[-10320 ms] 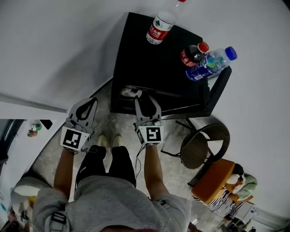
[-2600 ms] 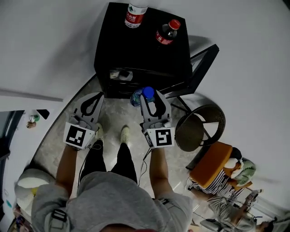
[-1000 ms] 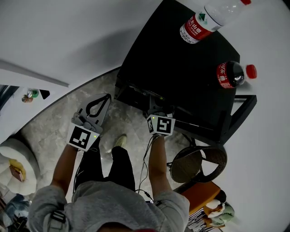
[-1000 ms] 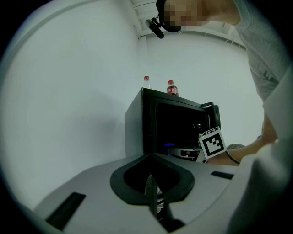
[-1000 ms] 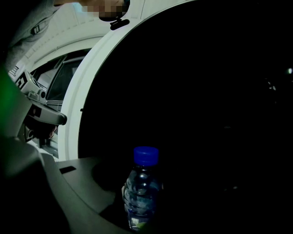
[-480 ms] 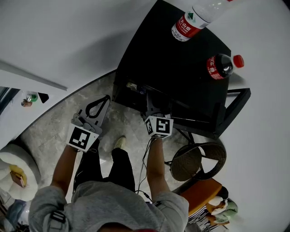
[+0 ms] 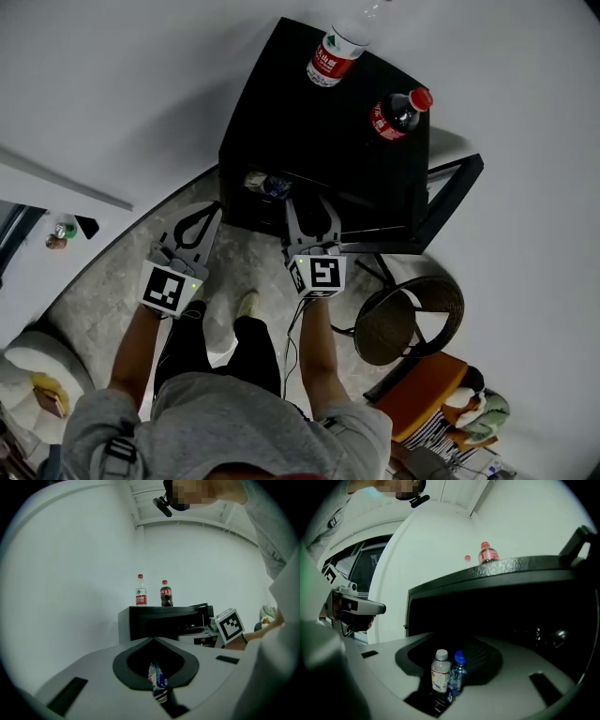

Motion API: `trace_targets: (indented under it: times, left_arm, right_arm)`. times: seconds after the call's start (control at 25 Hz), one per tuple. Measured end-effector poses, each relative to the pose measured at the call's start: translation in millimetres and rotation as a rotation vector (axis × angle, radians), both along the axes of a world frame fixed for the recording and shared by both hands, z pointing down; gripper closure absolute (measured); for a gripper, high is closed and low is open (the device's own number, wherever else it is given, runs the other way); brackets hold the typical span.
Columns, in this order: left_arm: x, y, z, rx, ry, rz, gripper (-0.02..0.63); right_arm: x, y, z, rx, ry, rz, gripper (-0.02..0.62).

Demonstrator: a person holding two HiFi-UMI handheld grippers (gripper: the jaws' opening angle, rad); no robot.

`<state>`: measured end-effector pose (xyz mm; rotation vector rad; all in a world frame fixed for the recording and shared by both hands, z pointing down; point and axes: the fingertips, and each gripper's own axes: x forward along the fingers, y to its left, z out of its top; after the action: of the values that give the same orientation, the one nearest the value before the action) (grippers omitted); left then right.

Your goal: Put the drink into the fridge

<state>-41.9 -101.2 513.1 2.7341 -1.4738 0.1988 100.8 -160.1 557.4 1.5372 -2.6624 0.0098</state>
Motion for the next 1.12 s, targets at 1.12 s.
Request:
trace_targets:
  times: [1.12]
  left_arm:
    - [41, 28, -135, 0.079, 0.036, 0.152, 0.601]
  right_arm:
    - [63, 107, -146, 0.029, -0.019, 0.236, 0.549]
